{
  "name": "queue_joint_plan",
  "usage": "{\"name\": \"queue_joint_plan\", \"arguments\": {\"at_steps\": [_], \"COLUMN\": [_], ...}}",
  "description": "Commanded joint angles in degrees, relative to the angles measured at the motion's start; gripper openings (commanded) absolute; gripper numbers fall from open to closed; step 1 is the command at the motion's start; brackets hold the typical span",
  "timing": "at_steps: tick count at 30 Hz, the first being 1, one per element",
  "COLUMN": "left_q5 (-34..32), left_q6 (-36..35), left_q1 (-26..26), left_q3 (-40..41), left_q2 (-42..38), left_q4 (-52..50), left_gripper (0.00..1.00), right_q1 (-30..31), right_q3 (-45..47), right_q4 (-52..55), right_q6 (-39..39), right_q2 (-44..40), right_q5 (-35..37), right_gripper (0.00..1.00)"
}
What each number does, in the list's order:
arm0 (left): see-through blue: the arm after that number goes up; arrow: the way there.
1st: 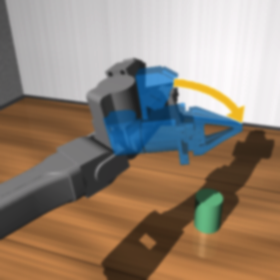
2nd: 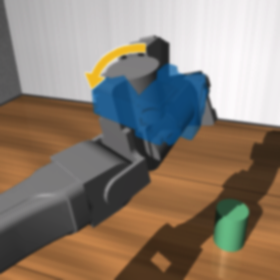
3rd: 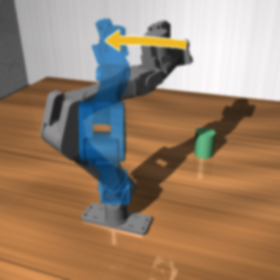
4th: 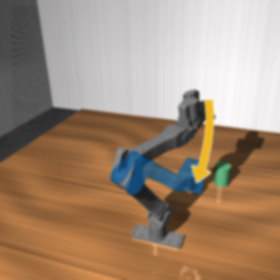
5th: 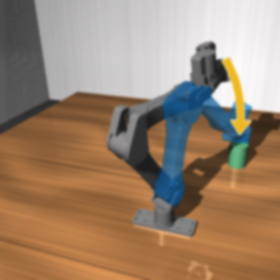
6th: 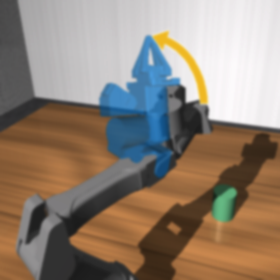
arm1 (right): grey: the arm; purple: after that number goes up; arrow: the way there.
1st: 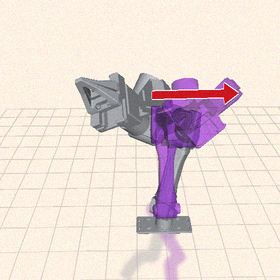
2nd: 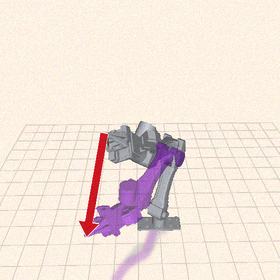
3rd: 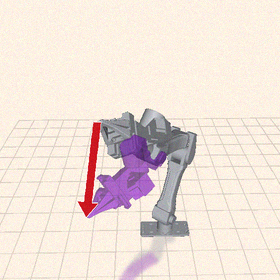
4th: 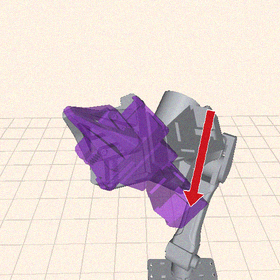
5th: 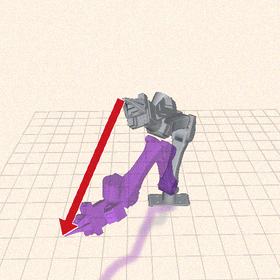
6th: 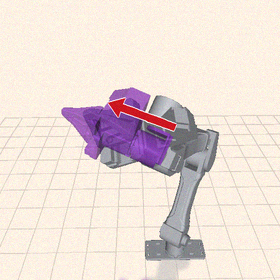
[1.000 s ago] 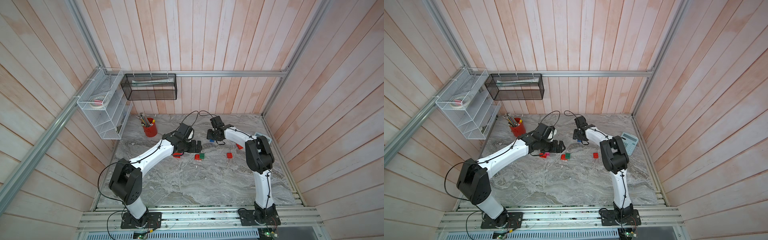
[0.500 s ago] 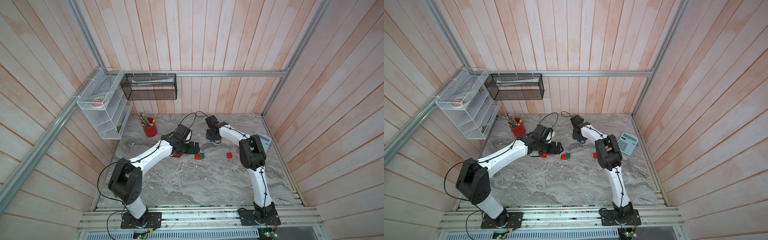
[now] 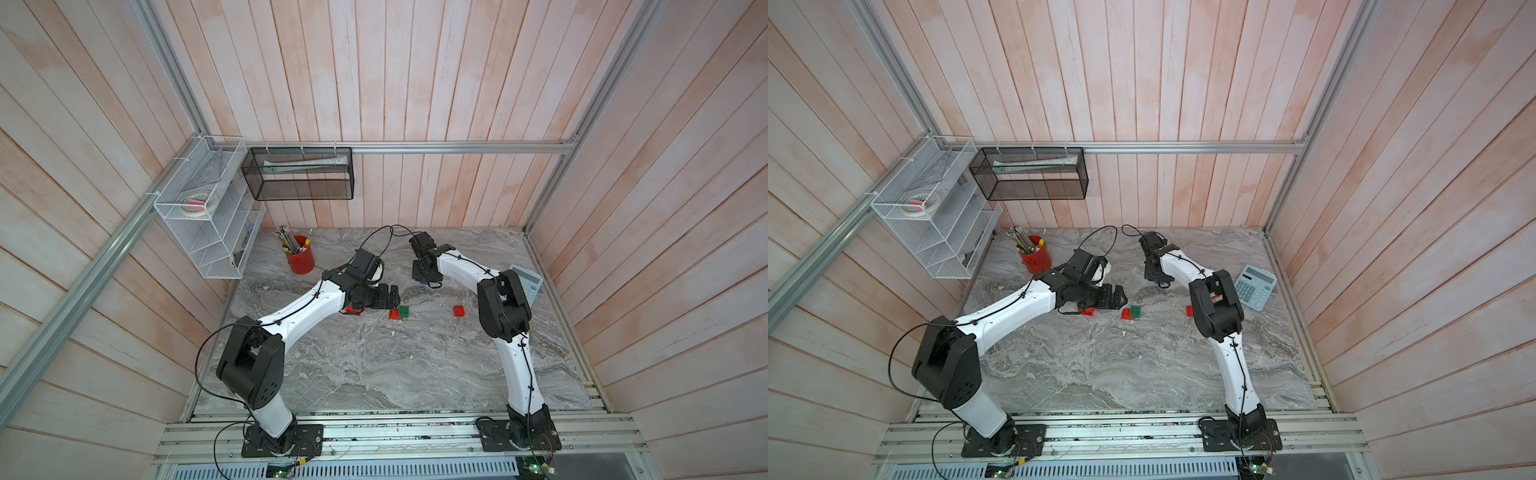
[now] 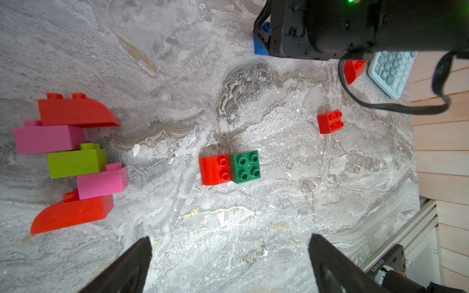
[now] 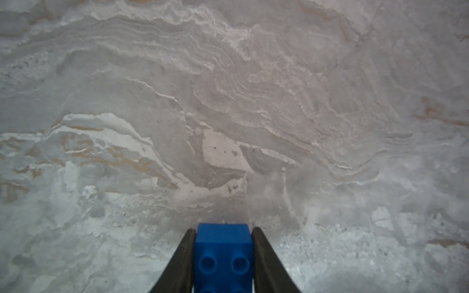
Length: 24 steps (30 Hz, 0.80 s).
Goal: Assemble the letter s with lego
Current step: Pick up the lego brick from the center of the board.
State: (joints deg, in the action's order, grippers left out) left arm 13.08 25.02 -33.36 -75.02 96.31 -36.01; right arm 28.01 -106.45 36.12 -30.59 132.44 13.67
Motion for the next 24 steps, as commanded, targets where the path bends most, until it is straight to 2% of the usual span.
{"name": "queue_joint_plan", "arguments": {"at_steps": [1,11,24], "left_q5": [0.4,0.4,1.6], "left_q6": [-1.2,-1.6,-2.6], "left_q1": [0.4,0.5,4.6], "left_q3": [-0.4,-0.6,4.3], "left_q2": [0.8,0.8,-5.6], "left_q4": [0.1,-0.8,-1.9], "left_gripper": [1.0,1.0,1.0], "right_q1": [0.3,0.5,4.6], "right_q3": [-1.2,-0.2,10.7], "right_q4": [2.0,2.6,2.8], "right_q6": [-1.1,-1.2,-5.2], "right_q2": [0.8,-2.6,-14.8], "right_q5": [0.7,-0.3,-5.3], "right_gripper": [0.34,0.27,0.26]}}
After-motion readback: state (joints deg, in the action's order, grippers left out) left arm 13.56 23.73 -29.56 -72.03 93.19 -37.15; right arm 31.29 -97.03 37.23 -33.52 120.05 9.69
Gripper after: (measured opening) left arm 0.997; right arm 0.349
